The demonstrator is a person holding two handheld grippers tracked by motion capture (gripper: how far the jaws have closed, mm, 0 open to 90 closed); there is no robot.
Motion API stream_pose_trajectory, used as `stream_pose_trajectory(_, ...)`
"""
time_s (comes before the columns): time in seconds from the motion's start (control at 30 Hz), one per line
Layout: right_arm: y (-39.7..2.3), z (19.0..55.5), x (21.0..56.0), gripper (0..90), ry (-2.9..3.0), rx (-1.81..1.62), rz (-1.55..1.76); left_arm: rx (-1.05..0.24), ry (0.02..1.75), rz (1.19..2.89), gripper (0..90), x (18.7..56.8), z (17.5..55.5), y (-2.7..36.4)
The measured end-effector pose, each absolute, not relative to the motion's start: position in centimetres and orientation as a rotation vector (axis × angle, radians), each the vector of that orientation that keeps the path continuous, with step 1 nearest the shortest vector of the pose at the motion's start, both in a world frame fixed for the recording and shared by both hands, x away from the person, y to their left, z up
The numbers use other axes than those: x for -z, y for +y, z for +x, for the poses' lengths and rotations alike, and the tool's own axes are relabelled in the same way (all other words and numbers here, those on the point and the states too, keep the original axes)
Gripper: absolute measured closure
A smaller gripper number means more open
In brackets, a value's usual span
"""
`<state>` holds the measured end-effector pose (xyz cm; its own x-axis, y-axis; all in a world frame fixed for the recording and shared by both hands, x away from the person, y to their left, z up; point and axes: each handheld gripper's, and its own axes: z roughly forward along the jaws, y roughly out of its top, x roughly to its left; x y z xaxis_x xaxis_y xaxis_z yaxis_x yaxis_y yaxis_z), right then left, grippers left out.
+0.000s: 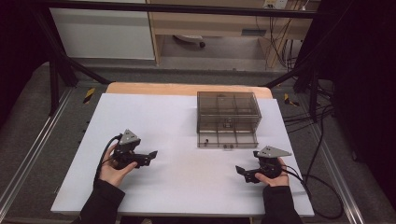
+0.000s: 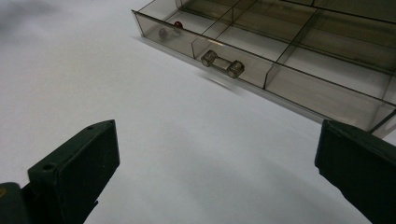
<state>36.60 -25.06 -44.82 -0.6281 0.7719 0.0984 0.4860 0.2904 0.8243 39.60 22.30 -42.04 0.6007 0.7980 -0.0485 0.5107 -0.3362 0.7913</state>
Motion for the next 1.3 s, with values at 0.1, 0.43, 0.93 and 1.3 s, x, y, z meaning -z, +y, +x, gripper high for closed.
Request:
stream_pose_trajectory(0.1, -25.0, 36.6, 44.8, 0.6, 2.246, -1.264, 1.137, -0.451, 1.041, 2.007, 13.1, 42.2, 39.2, 23.1)
stream_pose_trajectory(0.43, -24.7, 36.6, 44.7, 0.6, 2.255, -1.249, 1.146, -0.442, 1.064, 1.998, 13.1, 42.9, 38.3, 25.2)
stream_pose_trajectory(0.93, -24.3, 36.8, 45.0, 0.8, 2.250, -1.251, 1.159, -0.439, 1.063, 2.001, 13.1, 43.7, 37.5, 26.5)
stream_pose_trajectory(1.3, -24.2, 37.0, 45.0, 4.5, 2.243, -1.244, 1.167, -0.429, 1.079, 1.981, 13.2, 43.9, 37.3, 27.4)
